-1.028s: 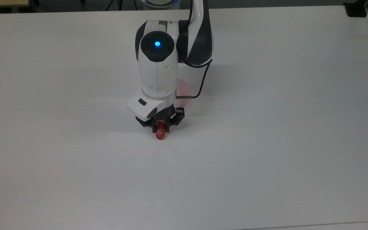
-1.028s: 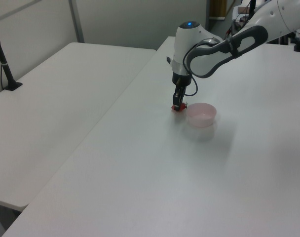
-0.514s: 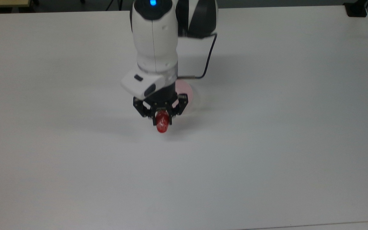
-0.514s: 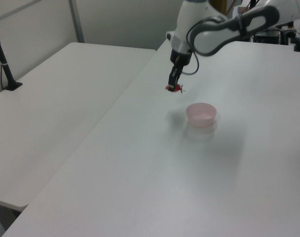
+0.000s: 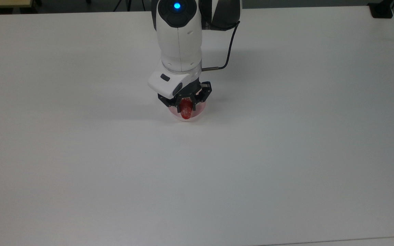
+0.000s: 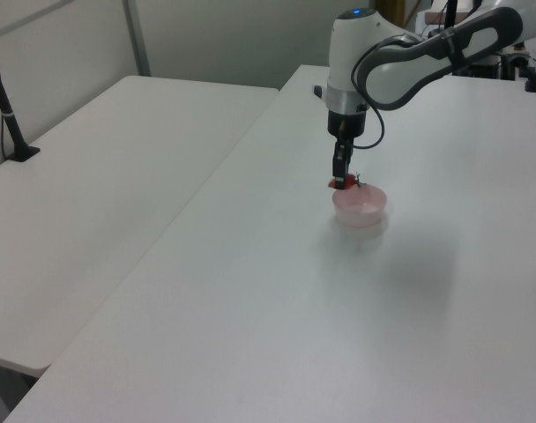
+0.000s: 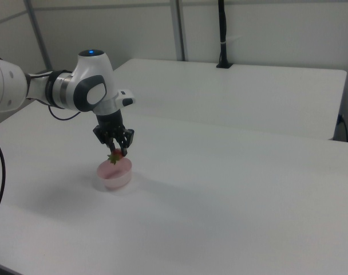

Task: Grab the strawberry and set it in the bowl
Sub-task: 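Open the gripper to release the strawberry and raise it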

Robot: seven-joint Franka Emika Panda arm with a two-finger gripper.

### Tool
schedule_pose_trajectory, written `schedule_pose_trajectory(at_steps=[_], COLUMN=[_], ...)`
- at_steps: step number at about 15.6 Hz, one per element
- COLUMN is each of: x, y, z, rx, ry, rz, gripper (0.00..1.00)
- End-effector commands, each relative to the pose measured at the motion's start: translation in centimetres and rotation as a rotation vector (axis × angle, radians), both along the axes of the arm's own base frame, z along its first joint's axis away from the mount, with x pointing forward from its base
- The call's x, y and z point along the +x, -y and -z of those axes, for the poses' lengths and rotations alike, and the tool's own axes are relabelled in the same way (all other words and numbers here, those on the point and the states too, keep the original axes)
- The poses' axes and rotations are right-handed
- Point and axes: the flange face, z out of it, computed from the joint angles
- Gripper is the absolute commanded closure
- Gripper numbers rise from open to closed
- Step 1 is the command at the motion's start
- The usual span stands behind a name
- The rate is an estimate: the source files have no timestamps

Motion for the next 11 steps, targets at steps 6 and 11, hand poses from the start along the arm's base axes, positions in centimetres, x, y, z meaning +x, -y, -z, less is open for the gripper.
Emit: schedule_pose_trajectory(at_steps=[6, 11], x=[-2.0, -5.8], y=[0.1, 3.2], z=[-2.1, -11.5], rx=[0.019, -0.062], ry=[-0.031, -0.117], rz=[0.019, 0.060], gripper=[0.00, 0.00])
